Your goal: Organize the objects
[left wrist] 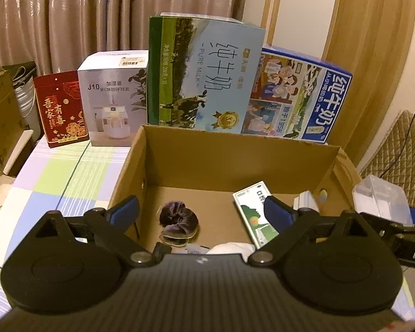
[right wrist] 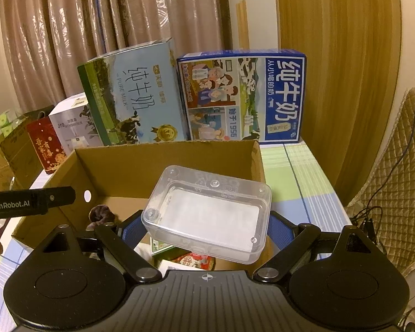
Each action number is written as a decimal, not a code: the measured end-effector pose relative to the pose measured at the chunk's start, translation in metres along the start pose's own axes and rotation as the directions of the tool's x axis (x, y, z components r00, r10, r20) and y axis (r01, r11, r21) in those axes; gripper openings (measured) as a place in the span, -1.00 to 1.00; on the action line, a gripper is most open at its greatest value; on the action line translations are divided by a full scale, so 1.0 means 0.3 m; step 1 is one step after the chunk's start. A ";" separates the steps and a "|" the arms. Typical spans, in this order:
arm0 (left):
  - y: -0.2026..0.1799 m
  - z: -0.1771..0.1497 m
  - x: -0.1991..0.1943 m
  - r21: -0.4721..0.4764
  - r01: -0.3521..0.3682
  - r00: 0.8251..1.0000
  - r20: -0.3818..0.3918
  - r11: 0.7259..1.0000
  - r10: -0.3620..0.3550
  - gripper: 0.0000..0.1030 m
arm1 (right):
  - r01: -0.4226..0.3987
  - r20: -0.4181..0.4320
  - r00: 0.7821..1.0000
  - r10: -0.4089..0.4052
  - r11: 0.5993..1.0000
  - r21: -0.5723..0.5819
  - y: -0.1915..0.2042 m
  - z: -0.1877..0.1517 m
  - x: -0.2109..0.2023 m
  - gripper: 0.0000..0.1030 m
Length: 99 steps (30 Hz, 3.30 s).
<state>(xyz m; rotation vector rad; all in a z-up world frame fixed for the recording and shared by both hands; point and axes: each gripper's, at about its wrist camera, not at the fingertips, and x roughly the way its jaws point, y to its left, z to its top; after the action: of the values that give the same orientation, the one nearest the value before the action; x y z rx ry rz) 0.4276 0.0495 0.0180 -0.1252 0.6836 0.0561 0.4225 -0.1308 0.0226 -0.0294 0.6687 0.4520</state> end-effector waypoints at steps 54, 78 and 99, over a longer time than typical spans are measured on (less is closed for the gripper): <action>0.011 -0.024 -0.015 0.046 -0.024 1.000 -0.014 0.999 0.025 0.96 | -0.030 0.033 0.999 0.027 0.994 0.101 -0.019 0.011 0.024 0.96; -0.012 -0.094 -0.260 0.108 -0.001 0.999 0.043 0.994 -0.003 0.98 | -0.029 -0.015 0.999 0.031 0.995 0.091 -0.016 -0.046 -0.178 0.96; -0.109 -0.357 -0.863 0.045 -0.020 0.999 0.041 0.999 0.018 0.98 | -0.041 -0.082 0.996 0.041 0.999 0.011 0.046 -0.215 -0.758 0.96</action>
<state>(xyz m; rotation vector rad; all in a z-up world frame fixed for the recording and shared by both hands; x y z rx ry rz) 0.1631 -0.0001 0.1030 -0.0740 0.6455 0.0611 0.2212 -0.2192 0.1108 -0.0257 0.7535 0.4893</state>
